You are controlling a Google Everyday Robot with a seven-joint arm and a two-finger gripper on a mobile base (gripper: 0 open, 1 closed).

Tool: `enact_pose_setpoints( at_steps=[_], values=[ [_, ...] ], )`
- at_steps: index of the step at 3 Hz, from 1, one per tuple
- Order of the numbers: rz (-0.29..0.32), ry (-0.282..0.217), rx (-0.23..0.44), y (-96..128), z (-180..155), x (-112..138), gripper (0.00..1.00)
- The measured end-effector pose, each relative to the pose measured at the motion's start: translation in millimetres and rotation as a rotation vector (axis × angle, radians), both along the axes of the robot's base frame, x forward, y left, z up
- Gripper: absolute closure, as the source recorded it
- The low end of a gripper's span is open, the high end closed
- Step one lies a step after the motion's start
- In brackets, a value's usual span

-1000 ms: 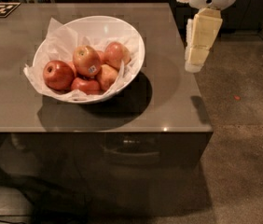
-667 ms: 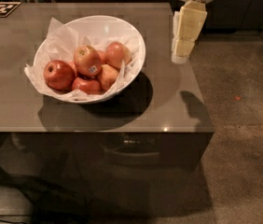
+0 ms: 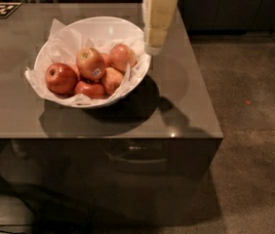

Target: Pick apple from white bowl

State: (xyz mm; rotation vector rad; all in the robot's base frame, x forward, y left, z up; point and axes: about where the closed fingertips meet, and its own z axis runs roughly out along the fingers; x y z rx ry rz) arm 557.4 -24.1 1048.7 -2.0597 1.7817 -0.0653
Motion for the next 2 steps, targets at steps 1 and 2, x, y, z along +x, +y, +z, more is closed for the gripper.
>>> enact_pose_setpoints(
  at_steps=[1, 2],
  values=[
    [-0.002, -0.026, 0.017, 4.1, 2.1, 6.8, 0.00],
    [0.052, -0.043, 0.042, 24.7, 2.0, 18.4, 0.00]
  ],
)
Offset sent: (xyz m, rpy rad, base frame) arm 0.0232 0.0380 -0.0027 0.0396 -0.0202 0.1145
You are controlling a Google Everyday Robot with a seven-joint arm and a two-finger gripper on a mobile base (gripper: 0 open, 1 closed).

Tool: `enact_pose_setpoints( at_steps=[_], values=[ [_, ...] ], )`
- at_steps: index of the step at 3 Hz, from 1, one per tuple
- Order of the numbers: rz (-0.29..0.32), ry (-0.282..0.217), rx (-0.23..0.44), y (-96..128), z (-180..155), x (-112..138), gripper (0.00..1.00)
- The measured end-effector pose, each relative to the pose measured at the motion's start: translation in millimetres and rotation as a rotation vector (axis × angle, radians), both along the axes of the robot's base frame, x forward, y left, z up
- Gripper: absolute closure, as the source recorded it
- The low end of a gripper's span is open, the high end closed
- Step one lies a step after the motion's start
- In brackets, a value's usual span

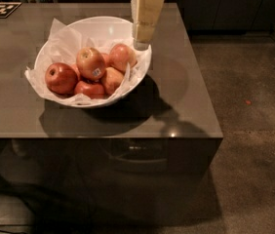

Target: Pick apple from white bowl

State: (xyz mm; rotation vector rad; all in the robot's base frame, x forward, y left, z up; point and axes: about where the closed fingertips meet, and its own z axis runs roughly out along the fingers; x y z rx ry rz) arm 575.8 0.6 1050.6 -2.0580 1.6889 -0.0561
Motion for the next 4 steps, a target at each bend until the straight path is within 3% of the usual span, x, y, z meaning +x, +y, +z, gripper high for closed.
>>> enact_pose_setpoints(
  at_steps=[2, 4],
  values=[
    [0.162, 0.089, 0.044, 64.7, -31.7, 6.4, 0.00],
    [0.160, 0.075, 0.058, 68.4, -30.1, 9.8, 0.00]
  ],
)
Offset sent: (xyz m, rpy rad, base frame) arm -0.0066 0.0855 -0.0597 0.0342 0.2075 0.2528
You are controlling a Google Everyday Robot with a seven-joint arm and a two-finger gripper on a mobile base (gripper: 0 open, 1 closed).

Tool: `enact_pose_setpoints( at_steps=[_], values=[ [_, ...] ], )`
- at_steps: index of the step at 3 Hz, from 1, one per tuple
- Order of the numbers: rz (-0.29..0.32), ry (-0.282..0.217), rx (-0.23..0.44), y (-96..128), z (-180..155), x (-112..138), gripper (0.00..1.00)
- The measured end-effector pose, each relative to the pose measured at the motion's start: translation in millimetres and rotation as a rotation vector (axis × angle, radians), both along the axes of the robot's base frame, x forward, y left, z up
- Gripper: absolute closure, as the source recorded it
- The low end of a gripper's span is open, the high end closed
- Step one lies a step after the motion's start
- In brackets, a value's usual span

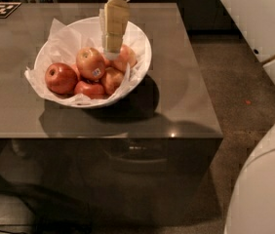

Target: Pick apple from white bowl

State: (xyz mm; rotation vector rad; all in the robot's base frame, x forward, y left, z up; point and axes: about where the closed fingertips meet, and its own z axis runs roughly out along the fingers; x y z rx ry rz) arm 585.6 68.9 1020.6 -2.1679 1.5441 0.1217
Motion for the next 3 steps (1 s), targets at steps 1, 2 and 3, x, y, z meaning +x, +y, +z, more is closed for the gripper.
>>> enact_pose_setpoints(
  at_steps=[1, 2, 3],
  values=[
    [0.052, 0.077, 0.046, 23.7, -28.0, 4.4, 0.00],
    [0.085, 0.168, 0.092, 42.8, -61.0, 6.6, 0.00],
    [0.122, 0.231, 0.112, 61.7, -91.5, 6.0, 0.00]
  ],
)
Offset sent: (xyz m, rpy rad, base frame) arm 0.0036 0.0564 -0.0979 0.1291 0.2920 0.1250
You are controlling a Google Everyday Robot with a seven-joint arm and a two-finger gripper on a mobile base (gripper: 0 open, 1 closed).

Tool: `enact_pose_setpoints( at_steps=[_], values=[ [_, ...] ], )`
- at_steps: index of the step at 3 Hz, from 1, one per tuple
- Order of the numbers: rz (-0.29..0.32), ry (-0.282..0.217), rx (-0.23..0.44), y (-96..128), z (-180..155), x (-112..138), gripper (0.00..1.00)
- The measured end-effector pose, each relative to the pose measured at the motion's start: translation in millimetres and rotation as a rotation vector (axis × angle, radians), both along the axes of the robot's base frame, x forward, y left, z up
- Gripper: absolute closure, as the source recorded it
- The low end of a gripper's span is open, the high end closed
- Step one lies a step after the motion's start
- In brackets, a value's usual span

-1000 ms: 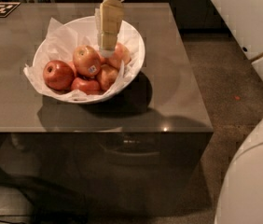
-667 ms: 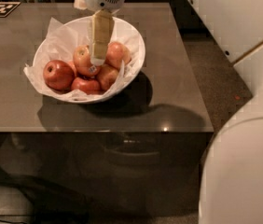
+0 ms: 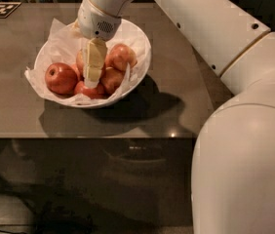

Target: Pick apple from white bowl

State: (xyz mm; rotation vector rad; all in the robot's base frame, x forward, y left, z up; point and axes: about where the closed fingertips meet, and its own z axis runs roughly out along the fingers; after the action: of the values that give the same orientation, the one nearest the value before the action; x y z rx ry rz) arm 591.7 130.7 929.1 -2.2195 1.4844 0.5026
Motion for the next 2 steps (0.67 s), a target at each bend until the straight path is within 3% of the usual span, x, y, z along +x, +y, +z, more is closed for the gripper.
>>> enact_pose_setpoints(
  at_steps=[1, 2],
  values=[
    [0.000, 0.000, -0.001, 0.0, -0.2, 0.0, 0.00],
    [-0.020, 0.011, -0.048, -6.5, -6.3, 2.6, 0.00]
  ],
)
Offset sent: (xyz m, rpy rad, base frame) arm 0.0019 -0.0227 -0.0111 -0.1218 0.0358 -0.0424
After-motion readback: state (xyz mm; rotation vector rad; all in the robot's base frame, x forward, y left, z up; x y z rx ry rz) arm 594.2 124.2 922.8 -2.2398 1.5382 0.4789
